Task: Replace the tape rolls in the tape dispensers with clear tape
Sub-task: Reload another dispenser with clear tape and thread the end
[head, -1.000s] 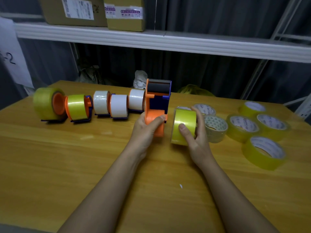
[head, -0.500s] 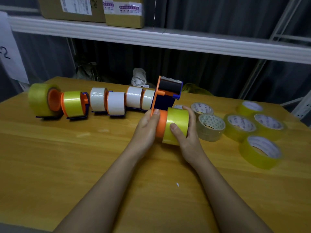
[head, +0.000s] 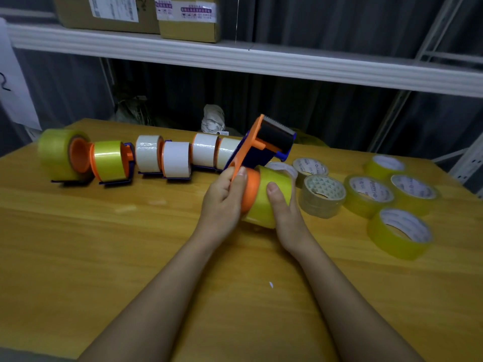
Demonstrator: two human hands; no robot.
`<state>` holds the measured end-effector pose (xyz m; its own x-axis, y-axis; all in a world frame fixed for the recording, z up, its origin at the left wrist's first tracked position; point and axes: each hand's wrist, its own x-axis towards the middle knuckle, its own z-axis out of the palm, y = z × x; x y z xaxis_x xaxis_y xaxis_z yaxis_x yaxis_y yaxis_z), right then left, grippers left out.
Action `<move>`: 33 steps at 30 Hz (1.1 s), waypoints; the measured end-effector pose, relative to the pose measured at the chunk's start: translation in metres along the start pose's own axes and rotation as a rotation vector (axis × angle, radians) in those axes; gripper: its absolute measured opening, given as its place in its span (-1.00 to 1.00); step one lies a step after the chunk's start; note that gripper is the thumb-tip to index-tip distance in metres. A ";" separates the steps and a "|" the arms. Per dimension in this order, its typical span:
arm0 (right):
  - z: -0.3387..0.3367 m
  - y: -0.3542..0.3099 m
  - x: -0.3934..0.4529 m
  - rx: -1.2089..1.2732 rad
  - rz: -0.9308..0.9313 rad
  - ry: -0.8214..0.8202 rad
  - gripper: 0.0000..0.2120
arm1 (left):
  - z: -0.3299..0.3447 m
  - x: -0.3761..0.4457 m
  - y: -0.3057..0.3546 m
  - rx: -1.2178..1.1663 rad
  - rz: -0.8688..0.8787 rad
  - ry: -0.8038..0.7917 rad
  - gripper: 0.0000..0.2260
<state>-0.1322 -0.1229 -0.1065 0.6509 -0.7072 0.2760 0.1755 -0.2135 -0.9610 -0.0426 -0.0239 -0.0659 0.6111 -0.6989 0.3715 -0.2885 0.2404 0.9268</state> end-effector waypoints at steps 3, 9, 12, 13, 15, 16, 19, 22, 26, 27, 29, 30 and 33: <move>0.000 0.000 0.003 0.046 0.128 -0.018 -0.15 | 0.002 0.001 -0.003 0.016 0.004 -0.018 -0.58; -0.004 -0.003 0.000 -0.102 -0.024 0.031 -0.24 | 0.001 0.002 -0.011 0.023 -0.018 -0.041 -0.56; -0.001 -0.006 -0.005 -0.081 -0.095 -0.009 -0.52 | 0.002 0.004 -0.009 -0.002 -0.056 -0.040 -0.60; 0.000 -0.008 -0.007 -0.084 -0.119 -0.025 -0.49 | 0.001 0.004 -0.008 -0.013 -0.069 -0.032 -0.62; 0.003 -0.010 -0.009 -0.082 -0.135 -0.028 -0.38 | 0.001 0.004 -0.005 -0.042 -0.092 -0.013 -0.65; 0.004 -0.010 -0.009 -0.073 -0.131 -0.027 -0.35 | 0.001 0.003 -0.004 -0.060 -0.099 -0.010 -0.69; 0.006 -0.010 -0.008 -0.071 -0.126 -0.011 -0.34 | 0.002 0.003 -0.003 -0.078 -0.126 -0.017 -0.75; 0.005 -0.007 -0.004 -0.079 -0.099 0.033 -0.36 | 0.005 0.003 -0.007 -0.036 -0.092 -0.038 -0.73; 0.004 -0.003 0.002 -0.099 -0.014 0.064 -0.26 | 0.007 0.004 -0.009 -0.010 -0.069 -0.056 -0.78; 0.004 -0.002 0.004 -0.093 0.018 0.059 -0.23 | 0.007 0.003 -0.009 -0.008 -0.063 -0.062 -0.76; 0.003 0.000 0.006 -0.057 0.101 0.039 -0.08 | 0.007 0.002 -0.011 0.015 -0.039 -0.084 -0.64; 0.002 0.001 0.006 -0.035 0.132 0.029 -0.01 | 0.008 0.001 -0.012 0.025 -0.029 -0.100 -0.60; 0.001 0.002 0.006 -0.006 0.148 0.017 0.04 | 0.009 0.000 -0.013 0.000 -0.012 -0.110 -0.52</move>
<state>-0.1274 -0.1271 -0.1065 0.6566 -0.7427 0.1312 0.0739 -0.1098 -0.9912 -0.0451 -0.0330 -0.0788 0.5303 -0.7712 0.3521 -0.2820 0.2312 0.9311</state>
